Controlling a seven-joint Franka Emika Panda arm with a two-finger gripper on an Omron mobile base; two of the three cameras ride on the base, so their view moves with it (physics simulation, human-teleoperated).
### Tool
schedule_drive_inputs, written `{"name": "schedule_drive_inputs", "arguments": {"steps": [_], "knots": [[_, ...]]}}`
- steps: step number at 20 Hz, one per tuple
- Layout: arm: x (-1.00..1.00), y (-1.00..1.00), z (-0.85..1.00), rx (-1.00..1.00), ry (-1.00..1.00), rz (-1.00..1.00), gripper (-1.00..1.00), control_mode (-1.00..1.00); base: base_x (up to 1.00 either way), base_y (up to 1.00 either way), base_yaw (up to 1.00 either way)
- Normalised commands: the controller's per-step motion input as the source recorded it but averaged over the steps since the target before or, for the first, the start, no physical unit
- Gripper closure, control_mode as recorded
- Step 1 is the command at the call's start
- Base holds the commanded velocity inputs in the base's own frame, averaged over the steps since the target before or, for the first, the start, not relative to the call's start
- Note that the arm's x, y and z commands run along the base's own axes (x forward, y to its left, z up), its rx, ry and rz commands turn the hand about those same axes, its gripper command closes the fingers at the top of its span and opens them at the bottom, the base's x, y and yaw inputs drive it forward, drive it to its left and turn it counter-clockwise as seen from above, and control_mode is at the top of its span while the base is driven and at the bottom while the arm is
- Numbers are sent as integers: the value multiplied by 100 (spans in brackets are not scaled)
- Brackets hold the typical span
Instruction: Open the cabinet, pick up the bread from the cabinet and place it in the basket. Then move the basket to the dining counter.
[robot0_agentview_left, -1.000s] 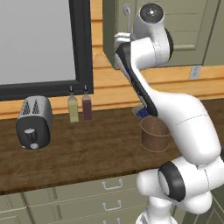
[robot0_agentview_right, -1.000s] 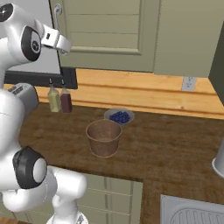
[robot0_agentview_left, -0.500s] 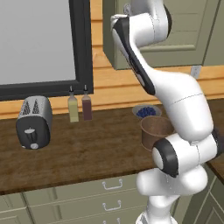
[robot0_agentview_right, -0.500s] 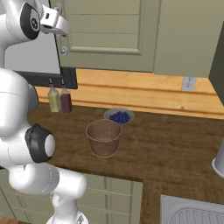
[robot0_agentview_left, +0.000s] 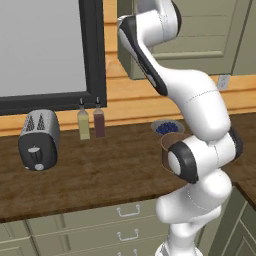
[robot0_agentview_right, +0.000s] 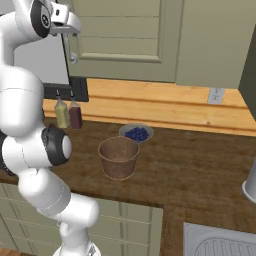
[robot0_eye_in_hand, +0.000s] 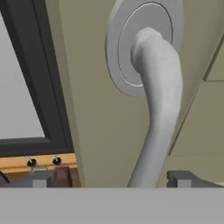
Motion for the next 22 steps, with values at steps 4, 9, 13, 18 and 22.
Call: {"name": "schedule_drive_inputs", "arguments": {"steps": [4,9,13,18,22], "knots": [[25,-10,-33,-2,0,-3,-100,-100,0,0,0],[18,-21,-40,-1,-5,-6,-100,-100,0,0,0],[6,-36,-39,1,-25,-1,-100,-100,0,0,0],[7,-20,-17,0,-9,-1,-100,-100,0,0,0],[30,0,-3,0,-1,0,-100,-100,0,0,0]]}}
